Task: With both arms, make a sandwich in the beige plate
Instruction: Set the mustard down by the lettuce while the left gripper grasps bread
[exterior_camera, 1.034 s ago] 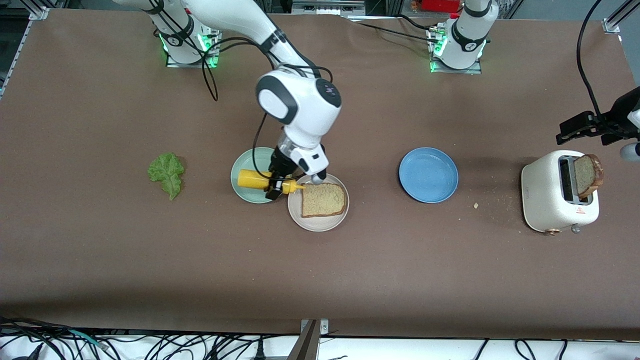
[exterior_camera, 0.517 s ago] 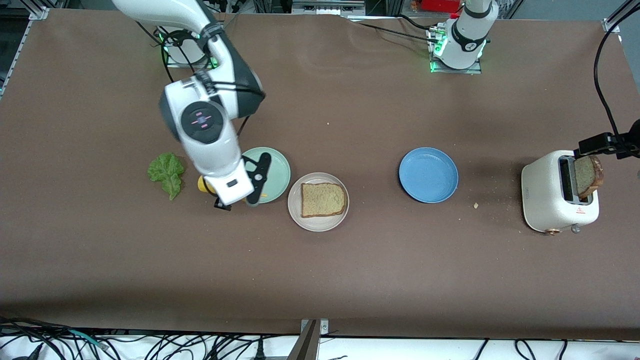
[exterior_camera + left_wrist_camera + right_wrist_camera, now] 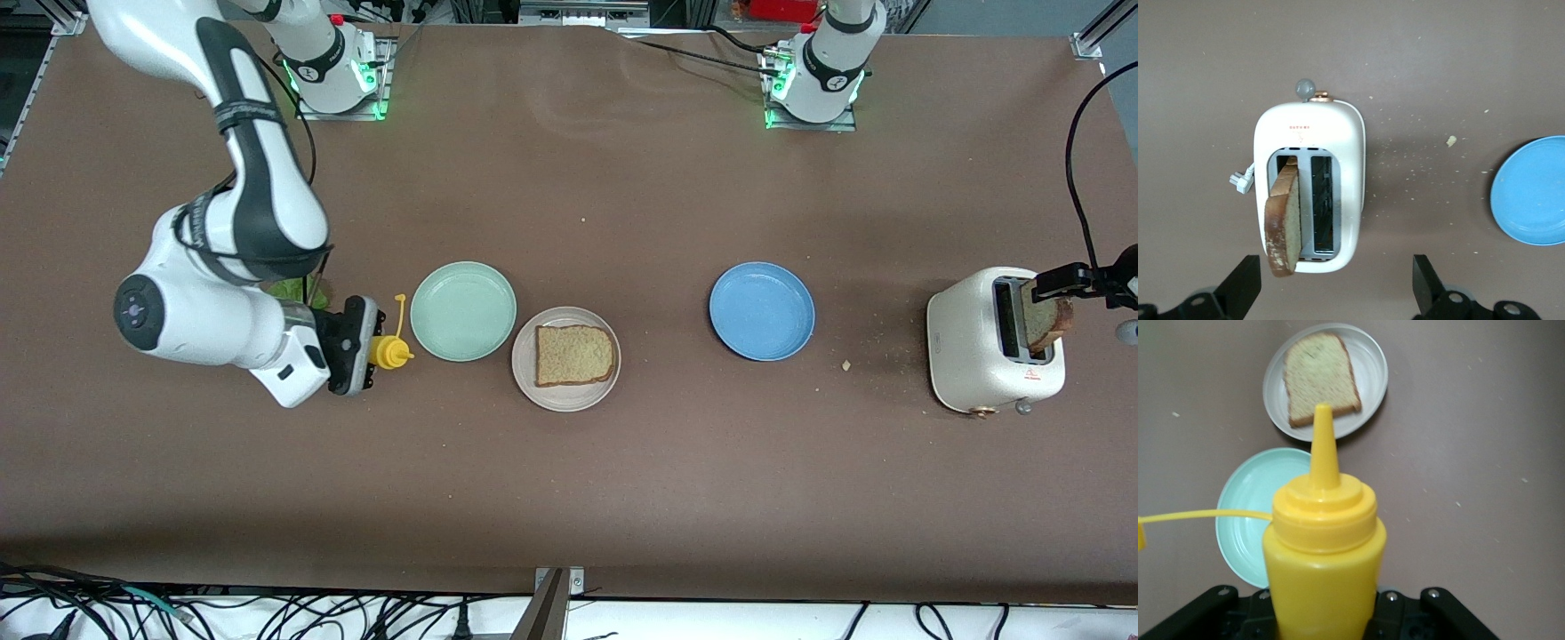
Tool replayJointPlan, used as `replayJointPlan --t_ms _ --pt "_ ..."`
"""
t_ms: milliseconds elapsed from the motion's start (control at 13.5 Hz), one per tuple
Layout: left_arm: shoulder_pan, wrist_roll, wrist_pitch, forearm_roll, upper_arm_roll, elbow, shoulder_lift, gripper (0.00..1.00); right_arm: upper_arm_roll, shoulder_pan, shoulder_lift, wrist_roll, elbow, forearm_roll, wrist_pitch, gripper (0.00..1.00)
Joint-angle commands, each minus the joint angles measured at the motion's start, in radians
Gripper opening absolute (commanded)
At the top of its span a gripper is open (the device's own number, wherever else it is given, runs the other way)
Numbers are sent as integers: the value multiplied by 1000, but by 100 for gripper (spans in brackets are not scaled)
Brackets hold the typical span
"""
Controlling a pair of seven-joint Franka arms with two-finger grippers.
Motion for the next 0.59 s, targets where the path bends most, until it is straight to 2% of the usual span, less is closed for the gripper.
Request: replayJointPlan --t_ms 0,296,517 --pt "28 52 75 15 -14 -77 -14 100 15 -66 -47 -230 -121 170 -2 0" --pt "86 132 175 1 -14 -134 7 100 12 -172 -32 -569 -231 414 -64 0" --pt "109 163 216 1 -14 -137 44 100 14 -252 35 -790 -258 539 -168 0"
